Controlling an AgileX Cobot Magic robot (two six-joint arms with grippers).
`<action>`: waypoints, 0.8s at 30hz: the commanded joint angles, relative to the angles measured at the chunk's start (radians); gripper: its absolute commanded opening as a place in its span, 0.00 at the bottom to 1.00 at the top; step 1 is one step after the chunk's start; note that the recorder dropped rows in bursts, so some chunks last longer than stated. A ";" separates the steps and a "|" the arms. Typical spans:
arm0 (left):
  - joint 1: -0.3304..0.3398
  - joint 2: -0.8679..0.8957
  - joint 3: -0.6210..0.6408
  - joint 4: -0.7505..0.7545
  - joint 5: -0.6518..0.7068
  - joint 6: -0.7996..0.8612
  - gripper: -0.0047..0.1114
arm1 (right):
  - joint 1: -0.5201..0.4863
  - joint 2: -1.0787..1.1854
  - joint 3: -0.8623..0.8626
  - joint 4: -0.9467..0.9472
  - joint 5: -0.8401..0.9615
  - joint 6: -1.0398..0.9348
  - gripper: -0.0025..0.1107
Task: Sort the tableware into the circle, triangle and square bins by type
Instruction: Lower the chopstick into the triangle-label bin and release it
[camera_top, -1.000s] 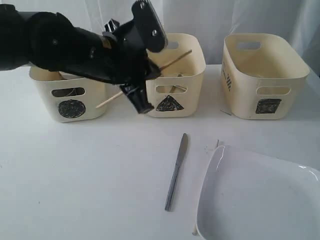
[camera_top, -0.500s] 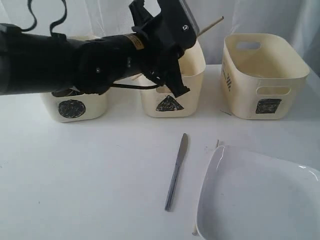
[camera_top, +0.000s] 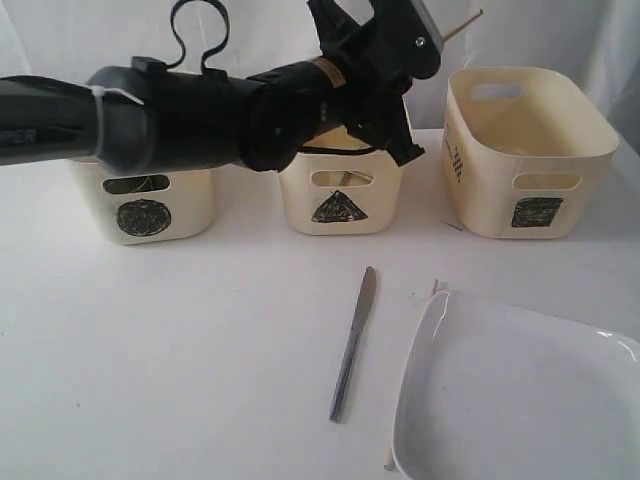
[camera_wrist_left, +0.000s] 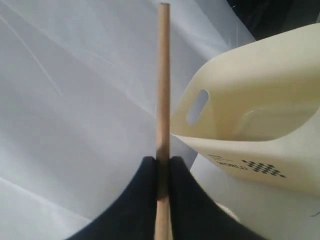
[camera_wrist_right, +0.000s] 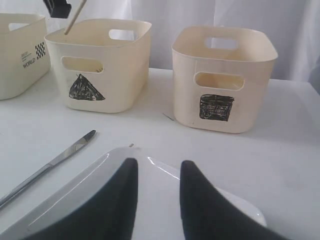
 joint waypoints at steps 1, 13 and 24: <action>0.005 0.057 -0.076 -0.003 -0.013 -0.021 0.04 | -0.009 -0.006 0.006 -0.006 -0.008 0.000 0.27; 0.055 0.118 -0.150 -0.003 0.085 -0.124 0.08 | -0.009 -0.006 0.006 -0.006 -0.008 0.000 0.27; 0.055 0.067 -0.150 -0.079 0.146 -0.185 0.35 | -0.009 -0.006 0.006 -0.006 -0.008 0.000 0.27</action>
